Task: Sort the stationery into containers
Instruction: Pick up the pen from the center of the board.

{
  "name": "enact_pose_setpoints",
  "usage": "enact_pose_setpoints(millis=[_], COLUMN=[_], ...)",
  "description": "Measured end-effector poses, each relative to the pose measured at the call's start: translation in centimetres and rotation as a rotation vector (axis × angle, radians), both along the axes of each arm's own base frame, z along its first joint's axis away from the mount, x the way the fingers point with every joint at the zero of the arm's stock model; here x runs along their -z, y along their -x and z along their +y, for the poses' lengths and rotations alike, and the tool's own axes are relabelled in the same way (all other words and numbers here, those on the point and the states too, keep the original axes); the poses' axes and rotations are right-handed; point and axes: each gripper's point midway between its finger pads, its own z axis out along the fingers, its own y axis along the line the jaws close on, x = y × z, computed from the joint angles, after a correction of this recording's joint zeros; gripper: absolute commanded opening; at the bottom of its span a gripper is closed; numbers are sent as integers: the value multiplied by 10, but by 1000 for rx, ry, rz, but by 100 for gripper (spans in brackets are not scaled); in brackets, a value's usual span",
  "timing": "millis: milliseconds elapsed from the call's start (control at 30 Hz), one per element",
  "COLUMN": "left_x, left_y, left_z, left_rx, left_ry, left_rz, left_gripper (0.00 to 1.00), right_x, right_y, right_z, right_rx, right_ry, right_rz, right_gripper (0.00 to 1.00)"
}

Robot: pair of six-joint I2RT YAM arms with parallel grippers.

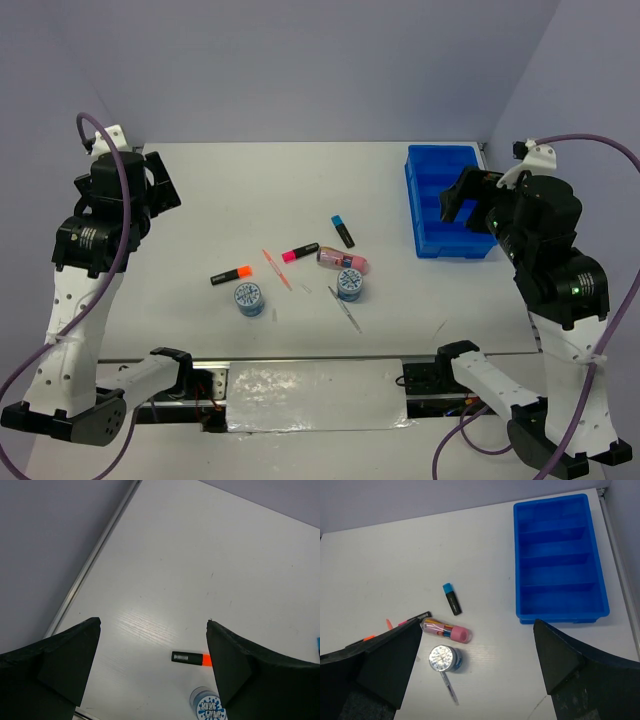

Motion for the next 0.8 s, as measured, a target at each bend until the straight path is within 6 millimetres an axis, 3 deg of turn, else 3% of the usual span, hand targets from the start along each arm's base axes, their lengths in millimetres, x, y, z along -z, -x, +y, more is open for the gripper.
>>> enact_pose_setpoints(millis=[333,500,600,733,800], left_x=[-1,-3,-3,-2,-1], left_y=[2,4,3,2,1], left_z=[1,0,-4,-8,-8], left_rx=[-4,-4,5,23,27], left_ry=[-2,6,31,43,44], left_rz=[-2,-13,-23,-22,-17], left_gripper=[99,99,99,99,99], right_x=[5,19,49,131,175], right_y=[3,-1,-7,-3,6], right_z=[1,21,63,117,132], right_rx=[-9,-104,-251,-403,-442], right_ry=[5,14,58,140,186], right_rz=[22,88,190,401,509], right_gripper=[100,100,99,84,70])
